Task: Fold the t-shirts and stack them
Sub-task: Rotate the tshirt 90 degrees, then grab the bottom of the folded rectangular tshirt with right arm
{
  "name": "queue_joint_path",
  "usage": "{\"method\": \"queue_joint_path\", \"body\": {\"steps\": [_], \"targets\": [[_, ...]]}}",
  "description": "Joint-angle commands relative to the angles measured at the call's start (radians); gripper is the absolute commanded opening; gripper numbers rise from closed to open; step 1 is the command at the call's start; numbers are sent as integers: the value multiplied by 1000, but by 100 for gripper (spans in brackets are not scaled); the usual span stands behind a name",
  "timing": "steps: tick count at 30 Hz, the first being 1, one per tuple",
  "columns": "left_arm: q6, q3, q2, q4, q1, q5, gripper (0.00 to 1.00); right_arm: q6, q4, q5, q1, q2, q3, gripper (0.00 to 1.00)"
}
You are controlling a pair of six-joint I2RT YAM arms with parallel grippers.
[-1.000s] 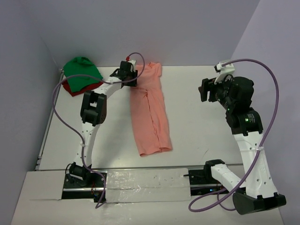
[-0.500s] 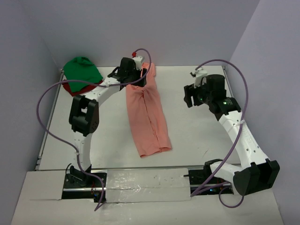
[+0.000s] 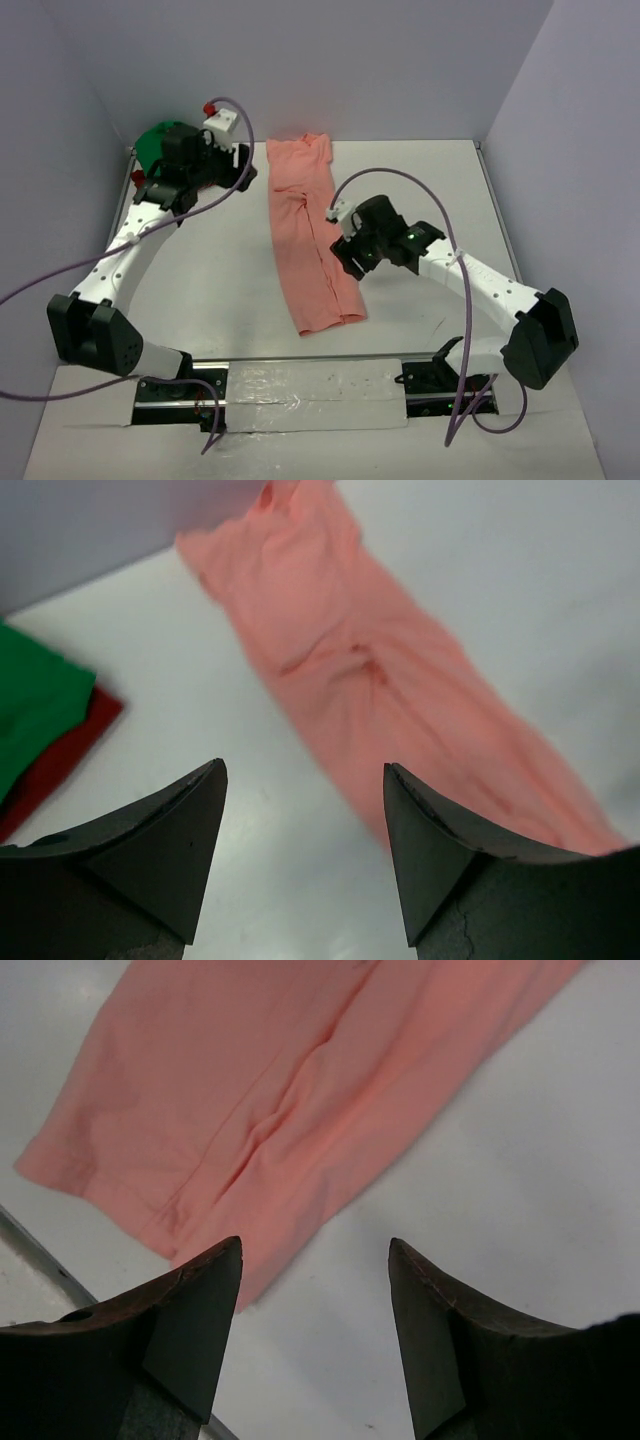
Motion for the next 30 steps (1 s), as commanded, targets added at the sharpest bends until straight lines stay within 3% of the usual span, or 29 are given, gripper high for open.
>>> {"method": "queue_joint_path", "body": {"steps": [1, 4, 11, 17, 30], "targets": [[165, -112, -69, -131, 75, 33, 73, -27, -5, 77, 87, 20, -12, 67], [200, -224, -193, -159, 195, 118, 73, -35, -9, 145, 183, 57, -16, 61], [272, -406, -318, -185, 403, 251, 73, -43, -57, 240, 391, 214, 27, 46], [255, -469, -358, -171, 484, 325, 73, -31, -98, 267, 458, 306, 99, 33], [218, -469, -365, -159, 554, 388, 73, 22, -223, 335, 501, 496, 180, 28]]}}
